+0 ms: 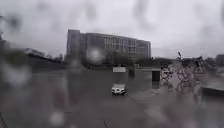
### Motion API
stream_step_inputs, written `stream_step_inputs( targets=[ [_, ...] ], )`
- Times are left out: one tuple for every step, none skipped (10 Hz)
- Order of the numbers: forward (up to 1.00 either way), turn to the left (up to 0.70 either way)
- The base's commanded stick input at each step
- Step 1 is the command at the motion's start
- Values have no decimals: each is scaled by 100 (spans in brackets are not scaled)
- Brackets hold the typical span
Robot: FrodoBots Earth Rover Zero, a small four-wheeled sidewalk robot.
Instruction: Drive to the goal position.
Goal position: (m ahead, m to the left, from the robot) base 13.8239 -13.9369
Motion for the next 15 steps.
stream_step_inputs(
  targets=[
    [100, 0],
    [100, 0],
    [100, 0],
    [100, 0],
    [100, 0],
    [100, -27],
    [100, -27],
    [100, -27],
    [100, -25],
    [100, 0],
    [100, 0],
    [100, 0],
    [100, 0],
    [100, 0],
    [100, 0]
  ],
)
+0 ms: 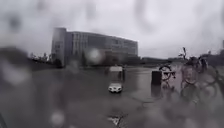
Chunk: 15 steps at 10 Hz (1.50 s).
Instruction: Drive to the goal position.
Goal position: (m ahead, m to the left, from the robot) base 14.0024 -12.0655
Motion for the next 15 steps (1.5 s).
stream_step_inputs(
  targets=[
    [100, -6],
    [100, -22],
    [100, -27],
    [100, -27],
    [100, -27],
    [100, -27],
    [100, -27],
    [100, -27],
    [100, -27],
    [100, -27],
    [100, -27],
    [100, -27],
    [100, -27],
    [100, -27],
    [100, -27]
  ],
)
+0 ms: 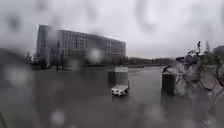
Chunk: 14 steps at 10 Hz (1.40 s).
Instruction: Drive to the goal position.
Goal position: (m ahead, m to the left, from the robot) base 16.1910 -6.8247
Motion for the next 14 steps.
stream_step_inputs(
  targets=[
    [100, -27],
    [100, -7],
    [100, 0],
    [100, 0],
    [100, 0],
    [100, 0],
    [100, 0],
    [100, 0],
    [100, 0],
    [100, 0],
    [100, 0],
    [100, -22],
    [100, -27],
    [100, -27]
  ],
)
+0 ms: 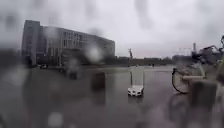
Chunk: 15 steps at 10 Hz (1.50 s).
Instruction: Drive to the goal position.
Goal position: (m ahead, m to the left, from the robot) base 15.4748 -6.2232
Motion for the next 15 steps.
stream_step_inputs(
  targets=[
    [100, -27],
    [100, -27],
    [100, -27],
    [100, -27],
    [100, -27],
    [100, -27],
    [100, -27],
    [100, -27],
    [100, -27],
    [100, -27],
    [100, -27],
    [100, -27],
    [100, -27],
    [100, -27],
    [100, -27]
  ],
)
